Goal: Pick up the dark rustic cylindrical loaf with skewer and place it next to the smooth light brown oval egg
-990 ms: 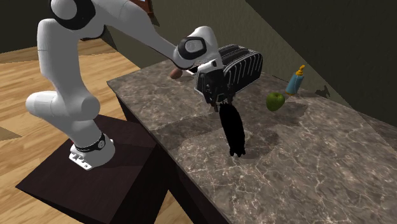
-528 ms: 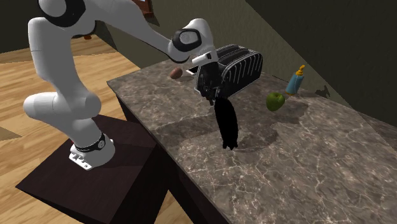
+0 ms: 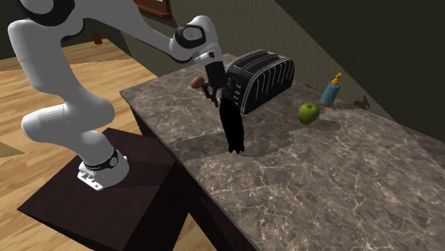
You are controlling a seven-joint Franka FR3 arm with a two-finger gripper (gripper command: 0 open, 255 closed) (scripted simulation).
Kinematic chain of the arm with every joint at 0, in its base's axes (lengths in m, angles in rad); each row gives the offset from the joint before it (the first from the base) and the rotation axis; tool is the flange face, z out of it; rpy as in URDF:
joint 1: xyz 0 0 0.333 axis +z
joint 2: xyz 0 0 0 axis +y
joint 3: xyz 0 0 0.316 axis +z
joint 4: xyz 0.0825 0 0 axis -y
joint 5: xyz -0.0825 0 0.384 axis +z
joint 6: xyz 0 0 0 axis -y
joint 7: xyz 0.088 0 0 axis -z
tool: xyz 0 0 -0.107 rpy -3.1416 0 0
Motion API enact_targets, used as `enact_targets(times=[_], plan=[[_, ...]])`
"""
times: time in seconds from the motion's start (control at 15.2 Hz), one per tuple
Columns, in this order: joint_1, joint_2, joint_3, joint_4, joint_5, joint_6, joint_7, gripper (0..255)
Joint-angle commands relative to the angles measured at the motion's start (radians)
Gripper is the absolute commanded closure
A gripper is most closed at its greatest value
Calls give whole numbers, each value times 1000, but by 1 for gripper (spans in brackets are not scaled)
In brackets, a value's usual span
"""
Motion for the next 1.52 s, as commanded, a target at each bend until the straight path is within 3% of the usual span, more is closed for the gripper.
enact_targets(times=[0.0, 0.46, 0.92, 1.45], plan=[[101, -11, -51, -24, 15, -30, 25, 255], [363, -80, -141, -67, 101, -144, 95, 255], [533, -139, -139, -46, 190, -279, 177, 255], [475, -135, -46, -101, 206, -193, 221, 255]])
